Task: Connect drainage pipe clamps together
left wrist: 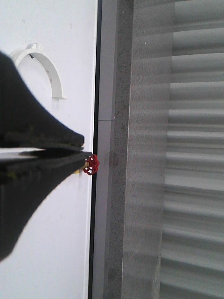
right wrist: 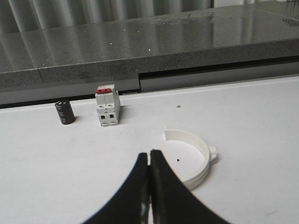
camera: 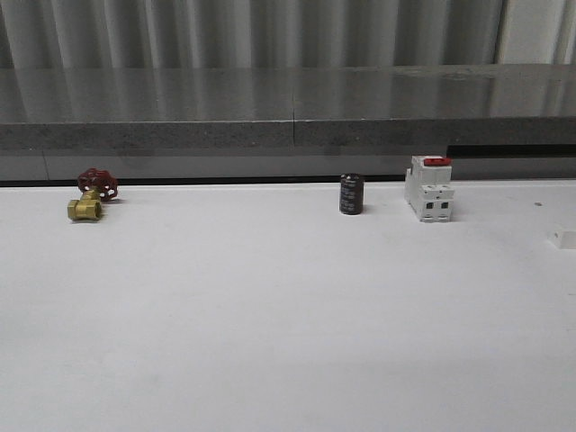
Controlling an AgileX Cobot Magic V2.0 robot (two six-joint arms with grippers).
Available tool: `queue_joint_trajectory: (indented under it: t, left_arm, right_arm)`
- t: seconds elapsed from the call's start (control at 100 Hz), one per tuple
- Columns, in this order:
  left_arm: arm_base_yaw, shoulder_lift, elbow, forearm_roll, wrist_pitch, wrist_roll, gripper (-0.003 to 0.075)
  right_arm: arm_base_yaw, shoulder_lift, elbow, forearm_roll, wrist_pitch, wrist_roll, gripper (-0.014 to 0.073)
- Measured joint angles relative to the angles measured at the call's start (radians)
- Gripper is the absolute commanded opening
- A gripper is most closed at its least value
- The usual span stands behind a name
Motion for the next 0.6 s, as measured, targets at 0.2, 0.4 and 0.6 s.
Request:
queue_joint_trajectory:
  t: [0.2,0.4,0.6]
  left_arm:
    - [0.000,0.000,0.000,0.000,0.000,0.000,-0.0020]
    - [0.000,0.000,0.000,0.000,0.000,0.000,-0.0020]
    - [0.000,0.002,-0.049,-0.005,0.087,0.000,-0.0020]
  right_arm:
    - [0.000,0.000,0.000,0.000,0.000,-0.002,-0.0067]
    - [0.000,0.000,0.000,0.000,0.000,-0.002,-0.0067]
    - [0.000,0.000,0.000,0.000,0.000,-0.002,-0.0067]
